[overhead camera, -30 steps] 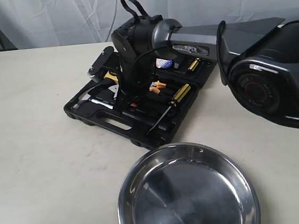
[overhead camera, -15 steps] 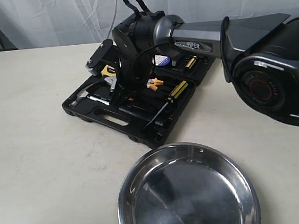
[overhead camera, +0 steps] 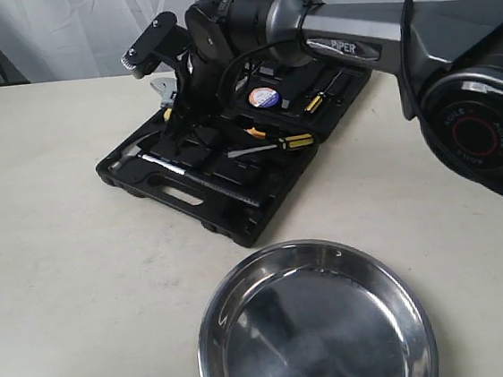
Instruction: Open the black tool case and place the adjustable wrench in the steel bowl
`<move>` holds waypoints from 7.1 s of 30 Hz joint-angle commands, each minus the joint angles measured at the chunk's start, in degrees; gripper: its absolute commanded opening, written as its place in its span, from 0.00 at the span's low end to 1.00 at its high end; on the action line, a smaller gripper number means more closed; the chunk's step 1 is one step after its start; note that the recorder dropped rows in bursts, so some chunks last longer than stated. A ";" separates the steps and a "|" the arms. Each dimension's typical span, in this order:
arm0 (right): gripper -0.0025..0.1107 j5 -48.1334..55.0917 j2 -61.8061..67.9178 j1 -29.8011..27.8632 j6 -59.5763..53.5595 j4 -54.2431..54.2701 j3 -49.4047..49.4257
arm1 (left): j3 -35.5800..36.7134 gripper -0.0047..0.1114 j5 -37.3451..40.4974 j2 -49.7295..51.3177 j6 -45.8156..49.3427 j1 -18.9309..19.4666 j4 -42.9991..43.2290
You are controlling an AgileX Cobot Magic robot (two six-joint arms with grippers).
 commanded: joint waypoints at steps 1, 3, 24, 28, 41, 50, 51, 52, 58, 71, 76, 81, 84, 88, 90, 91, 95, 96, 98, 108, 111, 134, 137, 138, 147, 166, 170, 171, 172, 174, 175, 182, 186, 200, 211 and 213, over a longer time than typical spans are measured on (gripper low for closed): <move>0.01 -0.86 -0.72 -0.54 0.11 -0.38 -0.31 | -0.07 0.04 -0.86 0.20 -0.25 0.11 -0.03; 0.01 -1.20 -0.72 -0.54 0.11 -0.23 -0.31 | -0.07 0.04 -0.86 0.20 -0.25 0.11 -0.03; 0.01 8.73 -11.48 -0.54 0.12 7.90 -0.31 | -0.07 0.04 -0.86 0.20 -0.25 0.11 -0.03; 0.01 12.35 -12.98 -0.54 -0.10 7.45 0.28 | -0.07 0.04 -0.86 0.20 -0.25 0.11 -0.03; 0.01 -2.00 -35.57 -0.54 2.49 7.90 35.22 | -0.07 0.04 -0.86 0.20 -0.25 0.11 -0.03; 0.01 -1.27 -44.45 -0.54 8.49 13.12 55.91 | -0.07 0.04 -0.86 0.20 -0.25 0.11 -0.03; 0.01 -0.93 -44.36 -0.54 7.82 14.75 56.76 | -0.07 0.04 -0.86 0.20 -0.25 0.11 -0.03; 0.01 -0.24 -44.04 -0.23 5.77 18.25 58.83 | -0.07 0.04 -0.86 0.20 -0.25 0.11 -0.03; 0.01 -1.88 -43.94 6.72 3.49 24.75 64.36 | -0.07 0.04 -0.86 0.20 -0.25 0.11 -0.03; 0.02 -19.55 -43.94 8.79 5.23 25.32 74.57 | -0.07 0.04 -0.86 0.20 -0.25 0.11 -0.03; 0.02 -21.09 -43.56 8.79 5.23 25.21 74.57 | -0.07 0.04 -0.86 0.20 -0.25 0.11 -0.03; 0.34 -21.63 -38.61 8.79 5.48 26.50 74.57 | -0.07 0.04 -0.86 0.20 -0.25 0.11 -0.03; 0.45 -22.07 -38.32 8.79 5.48 27.88 74.57 | -0.07 0.04 -0.86 0.20 -0.25 0.11 -0.03; 0.28 -21.82 -41.66 8.79 5.48 27.76 74.57 | -0.07 0.04 -0.86 0.20 -0.25 0.11 -0.03; 0.21 -21.56 -44.28 8.79 5.48 27.64 74.57 | -0.07 0.04 -0.86 0.20 -0.25 0.11 -0.03; 0.19 -21.34 -46.13 8.79 5.48 27.64 74.57 | -0.07 0.04 -0.86 0.20 -0.25 0.11 -0.03; 0.19 -20.19 -50.85 8.79 5.48 27.64 74.57 | -0.07 0.04 -0.86 0.20 -0.25 0.11 -0.03; 0.19 -19.95 -51.88 8.79 5.48 27.64 74.57 | -0.07 0.04 -0.86 0.20 -0.25 0.11 -0.03; 0.19 -19.29 -53.95 8.79 5.48 27.64 74.57 | -0.07 0.04 -0.86 0.20 -0.25 0.11 -0.03; 0.01 -15.30 -65.09 8.79 5.59 26.29 74.57 | -0.07 0.04 -0.86 0.20 -0.25 0.11 -0.03; 0.01 -14.77 -68.65 8.79 7.73 24.07 74.57 | -0.07 0.04 -0.86 0.20 -0.25 0.11 -0.03; 0.01 -14.42 -96.21 8.79 10.13 22.33 74.15 | -0.07 0.04 -0.86 0.20 -0.25 0.11 -0.03; 0.01 -16.81 -100.56 6.68 14.45 16.87 75.47 | -0.07 0.04 -0.86 0.20 -0.25 0.11 -0.03; 0.01 -17.54 -101.87 4.89 14.91 16.75 76.23 | -0.07 0.04 -0.86 0.20 -0.25 0.11 -0.03; 0.01 -21.73 -115.67 -22.91 13.14 15.61 91.63 | -0.07 0.04 -0.86 0.20 -0.25 0.11 -0.03; 0.01 -30.99 -133.48 -40.24 12.99 12.75 113.64 | -0.07 0.04 -0.86 0.20 -0.25 0.11 -0.03; 0.01 -30.37 -133.48 -40.13 12.99 12.75 113.64 | -0.07 0.04 -0.86 0.20 -0.25 0.11 -0.03; 0.01 -30.37 -133.48 -40.13 12.99 12.75 113.64 | -0.07 0.04 -0.86 0.20 -0.25 0.11 -0.03; 0.01 -30.37 -133.48 -40.13 12.99 12.75 113.64 | -0.07 0.04 -0.86 0.20 -0.25 0.11 -0.03; 0.01 -30.37 -133.48 -40.13 12.99 12.75 113.64 | -0.07 0.04 -0.86 0.20 -0.25 0.11 -0.03; 0.01 -30.37 -133.48 -40.13 12.99 12.75 113.64 | -0.07 0.04 -0.86 0.20 -0.25 0.11 -0.03; 0.01 -30.37 -133.48 -40.13 12.99 12.75 113.64 | -0.07 0.04 -0.86 0.20 -0.25 0.11 -0.03; 0.01 -30.37 -133.48 -40.13 12.99 12.75 113.64 | -0.07 0.04 -0.86 0.20 -0.25 0.11 -0.03; 0.01 -30.37 -133.48 -40.13 12.99 12.75 113.64 | -0.07 0.04 -0.86 0.20 -0.25 0.11 -0.03; 0.01 -30.37 -133.48 -40.13 12.99 12.75 113.64 | -0.07 0.04 -0.86 0.20 -0.25 0.11 -0.03; 0.01 -30.37 -133.48 -40.13 12.99 12.75 113.64 | -0.07 0.04 -0.86 0.20 -0.25 0.11 -0.03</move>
